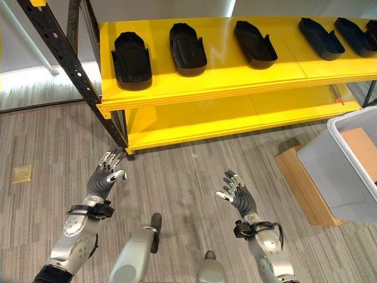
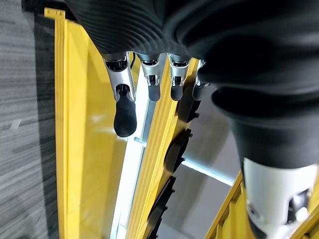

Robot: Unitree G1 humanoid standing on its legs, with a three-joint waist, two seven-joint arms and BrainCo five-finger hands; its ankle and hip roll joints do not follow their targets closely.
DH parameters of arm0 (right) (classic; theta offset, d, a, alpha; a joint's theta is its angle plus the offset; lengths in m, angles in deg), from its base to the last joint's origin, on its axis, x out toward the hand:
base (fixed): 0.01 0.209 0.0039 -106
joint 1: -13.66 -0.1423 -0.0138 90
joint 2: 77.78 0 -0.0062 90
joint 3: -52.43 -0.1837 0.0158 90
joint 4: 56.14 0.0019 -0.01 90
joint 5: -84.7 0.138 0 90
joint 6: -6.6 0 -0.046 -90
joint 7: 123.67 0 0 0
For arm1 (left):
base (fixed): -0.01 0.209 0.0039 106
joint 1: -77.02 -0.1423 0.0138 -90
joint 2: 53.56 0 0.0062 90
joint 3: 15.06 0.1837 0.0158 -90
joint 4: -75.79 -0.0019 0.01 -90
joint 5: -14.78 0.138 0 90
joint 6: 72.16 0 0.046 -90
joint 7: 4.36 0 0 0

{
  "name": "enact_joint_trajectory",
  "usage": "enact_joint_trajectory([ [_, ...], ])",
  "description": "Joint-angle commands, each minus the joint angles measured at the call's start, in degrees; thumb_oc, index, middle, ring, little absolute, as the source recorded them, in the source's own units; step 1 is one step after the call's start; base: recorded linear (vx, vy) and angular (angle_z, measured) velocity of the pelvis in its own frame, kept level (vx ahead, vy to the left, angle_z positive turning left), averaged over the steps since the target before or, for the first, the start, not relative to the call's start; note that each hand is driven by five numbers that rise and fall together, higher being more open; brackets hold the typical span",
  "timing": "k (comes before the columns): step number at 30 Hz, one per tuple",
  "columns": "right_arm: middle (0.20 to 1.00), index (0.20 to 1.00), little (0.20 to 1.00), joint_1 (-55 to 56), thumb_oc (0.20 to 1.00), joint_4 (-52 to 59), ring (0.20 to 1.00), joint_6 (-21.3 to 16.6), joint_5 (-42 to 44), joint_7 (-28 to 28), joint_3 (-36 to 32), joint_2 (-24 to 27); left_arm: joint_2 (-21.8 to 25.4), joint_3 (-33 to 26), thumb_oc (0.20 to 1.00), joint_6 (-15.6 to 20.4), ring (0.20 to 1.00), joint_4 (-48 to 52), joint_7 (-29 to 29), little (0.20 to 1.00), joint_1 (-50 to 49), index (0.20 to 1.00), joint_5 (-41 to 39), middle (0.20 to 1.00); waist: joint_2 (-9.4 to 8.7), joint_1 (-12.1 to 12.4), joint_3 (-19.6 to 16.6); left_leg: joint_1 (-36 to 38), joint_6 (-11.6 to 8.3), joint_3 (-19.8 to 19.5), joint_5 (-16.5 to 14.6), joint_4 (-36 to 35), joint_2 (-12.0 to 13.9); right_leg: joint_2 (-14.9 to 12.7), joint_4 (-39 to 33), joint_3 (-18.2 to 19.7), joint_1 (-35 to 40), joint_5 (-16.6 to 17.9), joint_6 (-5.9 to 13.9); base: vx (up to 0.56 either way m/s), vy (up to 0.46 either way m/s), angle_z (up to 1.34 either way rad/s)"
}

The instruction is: Move parts from the plastic box to the shelf.

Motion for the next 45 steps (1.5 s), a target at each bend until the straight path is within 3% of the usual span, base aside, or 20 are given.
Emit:
enact_joint_trajectory([
  [1, 1.000, 1.000, 1.000, -0.59, 1.000, 1.58, 1.000, -2.78, 0.10, -0.66, -1.88, 0.15, 0.62, -0.63, 1.000, 2.82, 1.000, 3.80, -0.85, 1.000, -1.67, 1.000, 1.31, 1.000, -0.01, 0.25, -3.26, -4.66, -2.22, -2.03, 2.56, 0.55, 2.80, 0.10, -0.30, 0.22, 1.67, 8.83, -0.76, 0.16, 0.015, -0.06],
  [3, 1.000, 1.000, 1.000, -2.25, 1.000, 0.43, 1.000, -3.21, 0.10, -1.05, -1.25, -0.78, 1.45, -0.31, 1.000, 3.16, 1.000, 4.11, -1.49, 1.000, -1.07, 1.000, 1.89, 1.000, -0.69, 1.07, -3.99, -3.75, -1.11, -1.61, 0.60, 0.96, 2.48, -0.42, 0.51, 0.25, 1.66, 12.23, 0.31, 0.20, 0.098, -0.14],
  [5, 1.000, 1.000, 1.000, -4.75, 1.000, -0.36, 1.000, -3.59, 0.26, -1.10, 0.57, -2.03, 2.93, 0.53, 1.000, 3.59, 1.000, 3.78, -1.86, 1.000, 0.71, 1.000, 2.71, 1.000, 0.95, 1.05, -2.98, 2.41, 2.32, -1.87, -1.30, -2.52, 0.75, 1.18, 19.38, 2.41, -7.22, 24.39, -0.50, 0.20, 0.300, -0.18],
  [6, 1.000, 1.000, 1.000, -4.91, 1.000, 0.08, 1.000, -3.48, 0.14, -1.05, 1.06, -2.25, 3.03, 0.49, 1.000, 3.67, 1.000, 3.74, -1.81, 1.000, 0.70, 1.000, 2.60, 1.000, 1.99, 0.48, -2.29, 4.59, 3.11, -2.02, -1.08, -4.12, 0.31, 1.63, 23.48, 2.58, -9.52, 26.37, -0.81, 0.25, 0.400, 0.02],
  [7, 1.000, 1.000, 1.000, -5.05, 1.000, -0.31, 1.000, -3.20, -0.31, -0.47, 1.88, -2.58, 3.08, 0.45, 1.000, 3.72, 1.000, 2.90, -2.05, 1.000, 0.74, 1.000, 2.89, 1.000, 4.24, -0.52, -1.26, 8.73, 4.20, -2.26, -0.94, -7.16, -0.07, 2.44, 28.83, 1.77, -14.69, 25.65, -1.37, 0.26, 0.310, 0.37],
  [9, 1.000, 1.000, 1.000, -5.10, 1.000, -0.21, 1.000, -3.07, -0.35, -0.37, 2.05, -2.94, 2.53, 0.31, 1.000, 4.11, 1.000, 2.45, -2.25, 1.000, 0.53, 1.000, 2.90, 1.000, 4.84, -1.33, -1.45, 11.84, 4.31, -1.95, -1.61, -8.42, -1.16, 0.96, 25.19, 0.24, -17.35, 22.84, -1.83, 0.29, 0.162, 0.51],
  [10, 1.000, 1.000, 1.000, -5.37, 1.000, -0.41, 1.000, -3.15, -0.35, -0.36, 2.12, -2.77, 2.11, 0.39, 1.000, 4.45, 1.000, 1.57, -2.13, 1.000, 0.73, 1.000, 3.02, 1.000, 4.83, -2.18, -1.04, 13.78, 3.87, -2.35, -1.98, -9.22, -1.93, 1.28, 20.65, -0.04, -17.67, 20.64, -2.00, 0.30, -0.007, 0.30],
  [11, 1.000, 1.000, 1.000, -5.72, 1.000, -0.73, 1.000, -3.18, -0.09, -0.28, 1.99, -2.69, 1.59, 0.27, 1.000, 4.73, 1.000, 1.00, -2.01, 1.000, 0.94, 1.000, 2.70, 1.000, 4.19, -2.72, -0.92, 14.99, 3.21, -2.29, -3.02, -8.92, -2.82, 0.46, 11.33, -0.44, -17.31, 19.85, -1.66, 0.30, -0.094, 0.17],
  [12, 1.000, 1.000, 1.000, -6.23, 1.000, -1.25, 1.000, -3.27, -0.29, -0.36, 1.92, -2.51, 1.11, 0.13, 1.000, 4.95, 1.000, 0.47, -1.83, 1.000, 1.15, 1.000, 2.40, 1.000, 3.41, -3.00, -1.26, 15.70, 2.30, -2.16, -3.67, -9.16, -3.49, -1.31, 2.40, -0.88, -17.89, 20.75, -0.73, 0.30, -0.138, 0.23],
  [15, 1.000, 1.000, 1.000, -6.34, 1.000, -1.03, 1.000, -3.01, -1.42, -0.42, 1.59, -2.02, 0.35, -0.44, 1.000, 5.08, 1.000, -0.16, -1.45, 1.000, 0.46, 1.000, 2.83, 1.000, 3.20, -2.98, -1.20, 18.95, 0.72, -1.84, -5.71, -9.30, -2.42, -4.48, -8.66, -5.59, -15.98, 24.20, 1.50, 0.24, -0.135, 0.48],
  [17, 1.000, 1.000, 1.000, -5.18, 1.000, -0.24, 1.000, -3.15, -0.70, 0.02, 0.78, -1.62, -0.26, -0.10, 1.000, 5.25, 1.000, -0.29, -1.79, 1.000, 0.37, 1.000, 2.97, 1.000, 2.19, -2.81, -1.88, 19.28, -0.15, -3.24, -5.91, -8.74, -2.73, -4.40, -7.41, -3.07, -13.54, 24.56, 1.73, 0.20, -0.204, 0.22],
  [18, 1.000, 1.000, 1.000, -4.45, 1.000, 0.04, 1.000, -2.92, -0.71, 0.65, 0.53, -0.86, -0.80, 0.58, 1.000, 5.20, 1.000, -0.55, -2.42, 1.000, 0.17, 1.000, 2.95, 1.000, 2.08, -2.91, -2.55, 19.60, -1.13, -4.58, -5.44, -9.30, -1.66, -2.89, -6.52, -2.79, -13.22, 23.83, 1.33, 0.13, -0.177, 0.51],
  [23, 1.000, 1.000, 1.000, -4.70, 1.000, -0.68, 1.000, -3.13, -0.58, -0.24, -0.70, -0.39, -2.27, 0.05, 1.000, 4.70, 1.000, -0.82, -2.52, 1.000, -1.14, 1.000, 1.08, 1.000, 2.15, -2.82, -4.20, 22.32, -3.18, -6.52, -3.25, -13.30, 2.54, -0.36, -4.67, -5.99, -11.33, 21.20, -0.02, 0.15, -0.209, 0.45],
  [34, 1.000, 1.000, 1.000, -7.77, 1.000, -3.69, 1.000, -3.53, 1.32, 0.41, -0.48, -0.93, -2.35, -1.06, 1.000, 4.16, 1.000, 0.42, -2.37, 1.000, -1.99, 1.000, 1.18, 1.000, 3.34, -1.91, -6.71, 26.41, -4.38, -6.45, 2.10, -21.24, 7.17, 1.94, -3.55, -7.09, -10.17, 18.61, -0.89, 0.06, -0.068, -0.02],
  [35, 1.000, 1.000, 1.000, 1.93, 1.000, -5.49, 1.000, 1.42, 0.48, 4.42, -0.54, -3.48, 0.35, -2.51, 1.000, -1.54, 1.000, -3.43, -7.71, 1.000, -10.68, 1.000, 1.79, 1.000, 1.99, -3.08, -10.07, 27.13, 1.70, 1.23, -9.41, -11.86, -0.12, -4.89, -0.06, -7.93, -8.97, 26.21, 1.41, 0.01, -0.024, -0.04],
  [36, 1.000, 1.000, 1.000, 1.93, 1.000, -5.49, 1.000, 1.42, 0.48, 4.42, -0.54, -3.49, 0.36, -2.51, 1.000, -1.54, 1.000, -3.43, -7.71, 1.000, -10.68, 1.000, 1.78, 1.000, 1.98, -3.06, -10.10, 27.09, 1.70, 1.25, -9.42, -11.84, -0.13, -4.89, -0.03, -7.90, -9.02, 26.19, 1.42, -0.04, 0.128, 0.02],
  [37, 1.000, 1.000, 1.000, 2.27, 1.000, -5.83, 1.000, 1.45, 1.00, 4.62, -0.47, -4.26, -0.13, -3.31, 1.000, -1.57, 1.000, -2.91, -7.41, 1.000, -12.10, 1.000, 1.52, 1.000, 3.38, -3.43, -7.59, 27.62, 3.02, 0.44, -10.29, -10.73, -0.80, -5.67, 11.03, -4.72, -14.53, 29.55, 1.77, -0.04, 0.143, -0.01],
  [40, 1.000, 1.000, 1.000, 2.19, 1.000, -5.96, 1.000, 1.38, 1.38, 4.93, -0.24, -4.52, -0.59, -3.83, 1.000, -1.53, 1.000, -2.99, -7.19, 1.000, -12.71, 1.000, 1.31, 1.000, 4.32, -3.63, -6.09, 28.26, 3.25, -0.30, -10.27, -10.42, -0.84, -4.02, 15.42, -2.82, -17.77, 29.11, 1.47, 0.00, 0.096, 0.09],
  [42, 1.000, 1.000, 1.000, 2.12, 1.000, -5.72, 1.000, 1.47, 2.09, 4.95, -0.06, -4.61, -0.68, -4.46, 1.000, -1.47, 1.000, -2.96, -7.28, 1.000, -13.13, 1.000, 1.04, 1.000, 4.40, -3.49, -6.32, 29.65, 2.85, 0.18, -11.01, -11.30, -1.01, -6.33, 9.96, -5.57, -18.02, 28.50, 1.54, 0.18, -0.065, 0.12],
  [45, 1.000, 1.000, 1.000, 1.28, 1.000, -5.48, 1.000, 1.65, 1.77, 5.63, 0.77, -3.43, 0.17, -4.94, 1.000, -0.82, 1.000, -3.22, -7.13, 1.000, -12.90, 1.000, 0.56, 1.000, 3.94, -4.01, -6.18, 32.91, 0.27, -0.23, -12.26, -13.14, 0.75, -8.43, -5.49, -8.36, -16.72, 28.92, 2.36, 0.26, -0.230, 0.29],
])
